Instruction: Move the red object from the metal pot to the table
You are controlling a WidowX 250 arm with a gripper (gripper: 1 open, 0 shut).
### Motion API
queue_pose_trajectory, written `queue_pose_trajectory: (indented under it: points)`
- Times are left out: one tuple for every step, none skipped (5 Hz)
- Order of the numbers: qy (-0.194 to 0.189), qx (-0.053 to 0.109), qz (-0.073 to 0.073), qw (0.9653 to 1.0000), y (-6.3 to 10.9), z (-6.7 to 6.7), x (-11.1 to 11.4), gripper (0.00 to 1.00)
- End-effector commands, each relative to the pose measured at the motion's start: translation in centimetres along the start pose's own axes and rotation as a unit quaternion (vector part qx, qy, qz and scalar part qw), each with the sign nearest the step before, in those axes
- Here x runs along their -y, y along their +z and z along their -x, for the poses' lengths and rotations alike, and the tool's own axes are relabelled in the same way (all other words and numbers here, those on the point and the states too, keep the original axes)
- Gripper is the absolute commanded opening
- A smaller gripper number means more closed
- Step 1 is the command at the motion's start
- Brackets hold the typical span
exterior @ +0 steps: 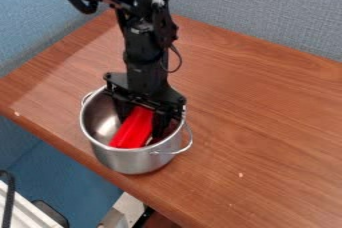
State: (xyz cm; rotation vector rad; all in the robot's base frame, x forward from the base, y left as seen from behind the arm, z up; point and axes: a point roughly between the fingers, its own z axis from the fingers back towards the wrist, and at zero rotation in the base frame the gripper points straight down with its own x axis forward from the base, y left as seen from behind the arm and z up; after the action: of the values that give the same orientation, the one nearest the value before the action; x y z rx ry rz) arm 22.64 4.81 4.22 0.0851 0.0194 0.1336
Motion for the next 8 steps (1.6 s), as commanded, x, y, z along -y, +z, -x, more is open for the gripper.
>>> queue_pose_trajectory:
  points:
    - [-0.008,0.013,-0.008,0.9998,0.2,-1.3,-1.6,0.00]
    - [-0.019,0.020,-0.006,0.9996,0.4,-1.9,-2.7,0.00]
    - [0.008,0.018,-0.005,0.9998,2.2,-1.6,-2.4,0.00]
    - [0.033,0.020,-0.004,0.9992,3.9,-1.5,-2.0,0.00]
    - [0.009,0.031,0.000,0.9995,4.9,-2.4,-1.1,0.00]
    - [-0.010,0.044,-0.022,0.9987,6.0,-3.4,0.2,0.00]
    - [0.005,0.049,-0.026,0.9984,6.6,-3.9,1.4,0.00]
    - [0.028,0.040,-0.034,0.9982,6.3,-3.1,1.1,0.00]
